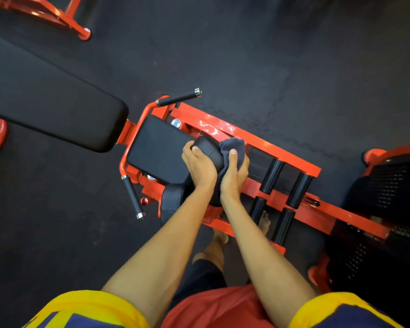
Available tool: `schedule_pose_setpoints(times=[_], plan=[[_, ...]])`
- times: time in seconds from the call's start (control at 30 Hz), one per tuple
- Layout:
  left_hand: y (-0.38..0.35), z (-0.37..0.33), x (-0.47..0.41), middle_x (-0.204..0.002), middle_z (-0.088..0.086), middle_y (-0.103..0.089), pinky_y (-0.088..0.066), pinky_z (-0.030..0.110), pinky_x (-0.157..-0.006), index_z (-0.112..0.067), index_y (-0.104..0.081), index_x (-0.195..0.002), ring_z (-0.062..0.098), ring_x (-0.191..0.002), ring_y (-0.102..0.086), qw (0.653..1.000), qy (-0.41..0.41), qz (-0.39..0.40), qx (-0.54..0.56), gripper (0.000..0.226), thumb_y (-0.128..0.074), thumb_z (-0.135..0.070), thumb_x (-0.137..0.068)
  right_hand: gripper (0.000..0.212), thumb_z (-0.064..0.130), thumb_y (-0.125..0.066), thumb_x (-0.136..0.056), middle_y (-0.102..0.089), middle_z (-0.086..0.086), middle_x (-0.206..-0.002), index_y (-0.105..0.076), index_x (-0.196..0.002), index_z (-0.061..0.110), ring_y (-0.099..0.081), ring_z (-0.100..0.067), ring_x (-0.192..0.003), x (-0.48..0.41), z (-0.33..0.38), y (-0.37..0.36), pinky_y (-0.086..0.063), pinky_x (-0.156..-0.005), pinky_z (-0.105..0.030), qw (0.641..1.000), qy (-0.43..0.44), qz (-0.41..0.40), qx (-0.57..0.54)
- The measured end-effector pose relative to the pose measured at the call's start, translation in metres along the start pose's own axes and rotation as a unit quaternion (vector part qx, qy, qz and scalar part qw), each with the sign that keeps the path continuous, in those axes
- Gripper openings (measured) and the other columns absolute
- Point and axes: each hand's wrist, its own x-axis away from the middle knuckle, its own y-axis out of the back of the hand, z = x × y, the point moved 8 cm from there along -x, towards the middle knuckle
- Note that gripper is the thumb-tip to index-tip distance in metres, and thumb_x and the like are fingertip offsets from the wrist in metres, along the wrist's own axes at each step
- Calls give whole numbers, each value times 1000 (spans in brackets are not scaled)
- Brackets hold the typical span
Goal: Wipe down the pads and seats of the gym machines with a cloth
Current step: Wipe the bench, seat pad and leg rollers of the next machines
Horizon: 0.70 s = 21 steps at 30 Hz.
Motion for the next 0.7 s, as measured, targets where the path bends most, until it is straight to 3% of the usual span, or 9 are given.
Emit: schedule_pose_setpoints(times=[0.07,0.13,0.27,0.33,0.43,0.57,0.63,0.7], plan=[[-3,6,0,-143,5,-52,-37,30,-101,-19,-49,-140,23,-129,-50,997,53,-45,37,38,-30,-28,-108,26,44,-58,-99,-69,8,-118,-62,-121,31,-63,-2,-110,-8,-8,4,-48,-91,-16,999,1,34,18],[-2,6,-2,-134,3,-61,-37,30,-91,-23,-52,-136,23,-121,-55,995,64,-65,34,37,-31,-35,-108,37,46,-57,-101,-69,2,-120,-64,-128,21,-64,-11,-111,-28,-22,9,-48,-86,-16,994,-51,74,62],[-2,-7,-13,-130,4,-63,-30,27,-90,-22,-53,-136,25,-124,-49,999,-2,-19,-36,39,-29,-36,-109,56,58,-59,-96,-71,-6,-123,-64,-134,17,-66,-24,-118,-60,-31,-5,-51,-103,-39,966,-127,167,152],[-2,-12,-16,-133,3,-62,-28,25,-92,-23,-52,-137,23,-126,-46,997,-27,1,-68,40,-27,-36,-110,53,53,-57,-99,-68,-2,-130,-63,-137,16,-62,-19,-122,-61,-6,-25,-45,-111,-40,966,-99,187,149],[-3,-16,-20,-132,4,-62,-30,26,-93,-23,-51,-138,24,-126,-49,995,-46,21,-87,39,-27,-35,-110,40,33,-48,-108,-59,2,-140,-58,-140,11,-52,-10,-132,-45,53,-58,-35,-116,-26,963,24,248,101],[-4,-16,-29,-118,4,-66,-37,28,-81,-25,-48,-135,25,-105,-59,988,-53,74,-125,33,-45,-38,-105,41,35,-52,-100,-46,7,-152,-57,-138,21,-39,-16,-147,-14,65,-63,-25,-124,-34,916,225,292,158],[-3,-16,-32,-115,3,-63,-36,27,-79,-25,-47,-133,19,-98,-56,987,-42,89,-130,31,-44,-38,-105,48,38,-54,-99,-39,10,-157,-57,-142,17,-36,-14,-148,-19,49,-56,-25,-124,-33,916,229,282,172],[-3,-18,-35,-114,6,-62,-34,29,-82,-21,-49,-128,21,-101,-54,989,-33,79,-121,33,-33,-41,-108,49,41,-53,-101,-49,3,-151,-56,-141,14,-45,-12,-140,-36,43,-56,-31,-121,-34,941,144,272,141]])
